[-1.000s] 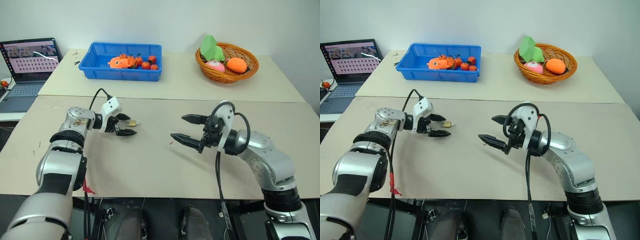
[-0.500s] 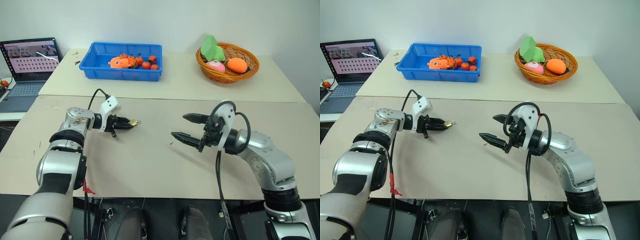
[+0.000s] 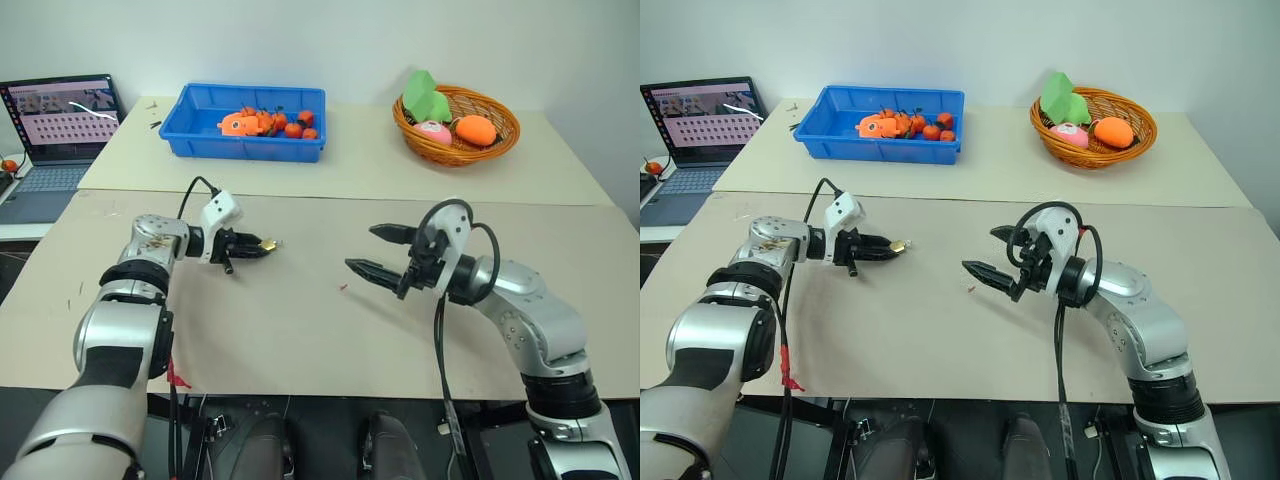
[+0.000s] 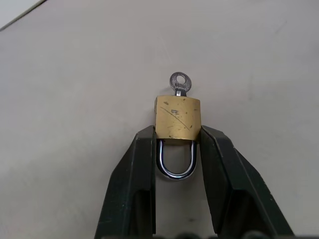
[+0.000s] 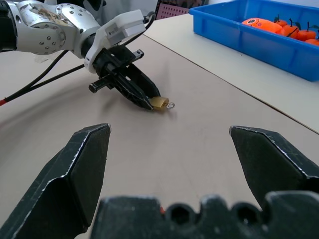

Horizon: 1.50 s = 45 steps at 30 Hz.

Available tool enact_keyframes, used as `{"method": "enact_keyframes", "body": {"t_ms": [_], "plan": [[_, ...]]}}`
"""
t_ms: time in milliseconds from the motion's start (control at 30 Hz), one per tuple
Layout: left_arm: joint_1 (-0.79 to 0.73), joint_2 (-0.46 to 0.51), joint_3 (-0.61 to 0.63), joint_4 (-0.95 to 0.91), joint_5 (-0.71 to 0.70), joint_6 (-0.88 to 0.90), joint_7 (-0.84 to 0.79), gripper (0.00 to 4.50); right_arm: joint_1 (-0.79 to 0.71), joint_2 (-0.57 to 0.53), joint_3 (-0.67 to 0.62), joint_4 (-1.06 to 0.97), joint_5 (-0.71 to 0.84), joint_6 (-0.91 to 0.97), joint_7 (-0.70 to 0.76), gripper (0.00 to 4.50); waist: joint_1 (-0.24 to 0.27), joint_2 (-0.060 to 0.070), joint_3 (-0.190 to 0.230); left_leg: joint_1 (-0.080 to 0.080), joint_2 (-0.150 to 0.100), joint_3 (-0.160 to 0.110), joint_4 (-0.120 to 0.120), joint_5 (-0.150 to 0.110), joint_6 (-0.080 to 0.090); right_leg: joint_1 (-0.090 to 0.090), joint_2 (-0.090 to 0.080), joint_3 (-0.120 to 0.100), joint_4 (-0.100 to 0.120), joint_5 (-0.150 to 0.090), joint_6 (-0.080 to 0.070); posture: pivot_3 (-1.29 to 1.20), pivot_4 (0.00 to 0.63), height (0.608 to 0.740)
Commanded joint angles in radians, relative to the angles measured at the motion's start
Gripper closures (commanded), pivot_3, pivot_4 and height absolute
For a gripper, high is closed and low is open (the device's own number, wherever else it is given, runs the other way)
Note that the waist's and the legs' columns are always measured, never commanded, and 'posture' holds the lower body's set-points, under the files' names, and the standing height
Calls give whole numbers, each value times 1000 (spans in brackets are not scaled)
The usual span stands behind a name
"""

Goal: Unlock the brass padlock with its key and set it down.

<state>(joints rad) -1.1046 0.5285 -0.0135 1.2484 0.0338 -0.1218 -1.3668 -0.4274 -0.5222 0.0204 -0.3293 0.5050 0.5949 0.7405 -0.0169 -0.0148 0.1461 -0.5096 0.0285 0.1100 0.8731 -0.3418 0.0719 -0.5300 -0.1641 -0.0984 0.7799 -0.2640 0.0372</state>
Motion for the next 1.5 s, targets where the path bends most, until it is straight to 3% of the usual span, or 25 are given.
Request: {"method": "enact_keyframes", "body": {"t_ms": [33,267,433,600,1033,1267,1500], "plan": [[29,44,44,-220,-101,51,-123,3732,-22,8,-9,-12,-6,-38,-2,0,-1,0,0,0,0,0,0,0,0,0,0,0,0,0,0,0,150,664],[358,156,13,-866,-226,330,-198,3732,-62,48,9,47,-28,-71,5,0,-24,1,0,2,1,0,-1,1,-1,0,1,2,1,0,0,0,150,664],[592,209,-13,-1096,-245,387,-171,3732,-85,66,12,78,-41,-90,8,0,-25,1,0,3,1,0,-1,1,-2,1,1,2,1,0,0,0,150,664],[704,243,-18,-1166,-241,372,-129,3732,-90,75,11,83,-48,-97,8,0,-14,1,0,3,1,0,-1,1,-2,1,1,2,1,0,0,0,150,664],[684,245,-19,-1132,-264,343,-82,3732,-70,69,25,76,-82,-102,-2,0,-1,2,0,6,1,1,-4,1,-2,2,1,3,0,0,-1,0,150,664],[560,285,-24,-1155,-305,395,-139,3732,-1,-65,286,115,-484,-327,-29,0,1,2,0,6,1,1,-4,1,-2,2,1,2,-1,0,0,0,150,664],[425,289,-57,-1128,-323,464,-151,3732,-41,-138,383,185,-1000,-788,-395,0,-3,2,0,6,1,2,-3,2,-3,1,1,4,1,-2,2,0,150,664]]}}
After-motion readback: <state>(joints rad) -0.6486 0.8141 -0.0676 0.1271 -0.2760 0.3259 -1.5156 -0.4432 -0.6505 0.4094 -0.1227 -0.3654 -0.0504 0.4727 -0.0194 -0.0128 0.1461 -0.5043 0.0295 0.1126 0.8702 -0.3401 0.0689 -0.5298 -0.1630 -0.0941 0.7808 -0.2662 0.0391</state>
